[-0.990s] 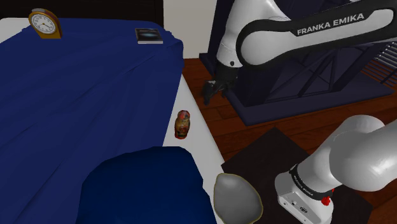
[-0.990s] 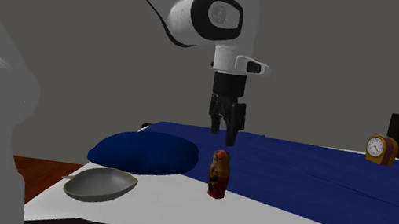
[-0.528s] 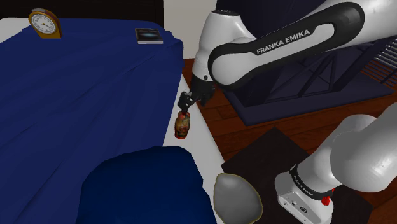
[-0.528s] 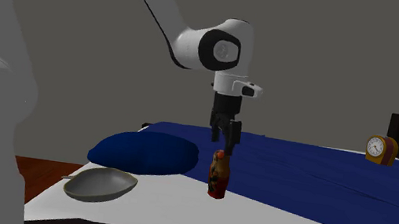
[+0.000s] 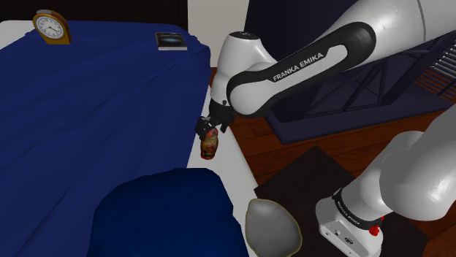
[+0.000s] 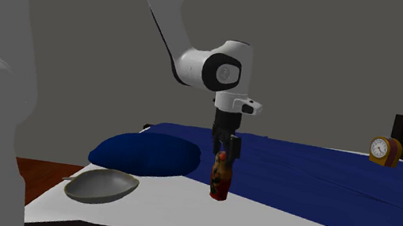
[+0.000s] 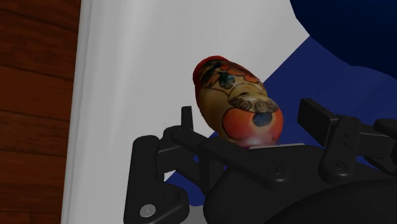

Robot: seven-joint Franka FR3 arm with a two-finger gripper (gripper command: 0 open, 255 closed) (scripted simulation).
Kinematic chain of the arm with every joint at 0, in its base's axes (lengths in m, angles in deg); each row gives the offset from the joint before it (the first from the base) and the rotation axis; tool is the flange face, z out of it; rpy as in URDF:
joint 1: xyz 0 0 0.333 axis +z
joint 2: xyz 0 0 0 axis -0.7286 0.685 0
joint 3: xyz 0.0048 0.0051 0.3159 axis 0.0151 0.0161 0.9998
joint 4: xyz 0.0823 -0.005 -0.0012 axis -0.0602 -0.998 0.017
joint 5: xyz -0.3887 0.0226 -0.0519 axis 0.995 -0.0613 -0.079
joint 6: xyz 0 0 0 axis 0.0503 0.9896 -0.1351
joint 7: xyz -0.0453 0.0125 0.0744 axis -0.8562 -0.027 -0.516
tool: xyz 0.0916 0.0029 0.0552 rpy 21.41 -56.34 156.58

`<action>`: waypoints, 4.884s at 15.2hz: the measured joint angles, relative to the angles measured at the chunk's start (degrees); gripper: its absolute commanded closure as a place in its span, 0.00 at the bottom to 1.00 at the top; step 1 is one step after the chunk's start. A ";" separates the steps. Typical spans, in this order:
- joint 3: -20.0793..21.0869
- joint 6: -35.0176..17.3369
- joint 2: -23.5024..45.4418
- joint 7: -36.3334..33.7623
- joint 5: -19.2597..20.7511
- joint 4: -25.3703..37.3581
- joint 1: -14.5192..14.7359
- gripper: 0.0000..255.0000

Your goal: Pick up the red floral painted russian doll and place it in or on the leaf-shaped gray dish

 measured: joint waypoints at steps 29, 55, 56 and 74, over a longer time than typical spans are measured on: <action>-0.18 6.08 -3.76 -0.04 -0.52 2.42 -0.07 1.00; 2.22 23.29 -35.71 -5.38 -8.81 -11.12 7.32 1.00; 2.44 24.42 -38.18 -6.05 -9.43 -12.38 8.19 1.00; 10.77 38.99 -65.57 -21.26 -19.44 -23.38 23.08 1.00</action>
